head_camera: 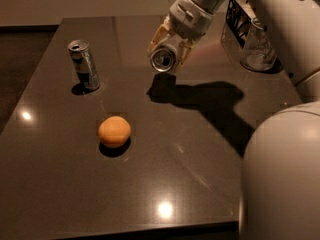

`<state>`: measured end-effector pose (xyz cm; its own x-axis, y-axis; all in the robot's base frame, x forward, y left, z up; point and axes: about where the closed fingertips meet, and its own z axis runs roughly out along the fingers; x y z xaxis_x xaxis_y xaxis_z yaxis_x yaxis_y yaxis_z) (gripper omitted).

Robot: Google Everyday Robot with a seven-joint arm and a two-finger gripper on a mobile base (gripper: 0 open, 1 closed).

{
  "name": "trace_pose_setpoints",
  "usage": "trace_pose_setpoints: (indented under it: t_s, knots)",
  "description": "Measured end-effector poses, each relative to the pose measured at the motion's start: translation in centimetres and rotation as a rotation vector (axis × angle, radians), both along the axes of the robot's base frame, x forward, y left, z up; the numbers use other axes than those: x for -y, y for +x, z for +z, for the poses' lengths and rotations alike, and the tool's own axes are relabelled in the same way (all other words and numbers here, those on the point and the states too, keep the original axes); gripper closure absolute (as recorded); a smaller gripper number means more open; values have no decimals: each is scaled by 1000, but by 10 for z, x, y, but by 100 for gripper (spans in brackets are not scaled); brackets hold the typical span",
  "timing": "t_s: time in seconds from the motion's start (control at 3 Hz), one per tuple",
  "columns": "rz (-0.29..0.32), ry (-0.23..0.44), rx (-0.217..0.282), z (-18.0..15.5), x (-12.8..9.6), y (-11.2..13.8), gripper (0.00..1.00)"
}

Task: Place 7up can upright

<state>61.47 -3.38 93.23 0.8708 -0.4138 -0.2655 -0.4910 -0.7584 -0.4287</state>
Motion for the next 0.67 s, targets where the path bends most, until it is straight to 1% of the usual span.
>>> trace_pose_setpoints:
  t_s: [0.33,0.67]
  knots:
    - [-141,90,-165,8,1,-20,100]
    - [-271,166,-334,15,1,-31,100]
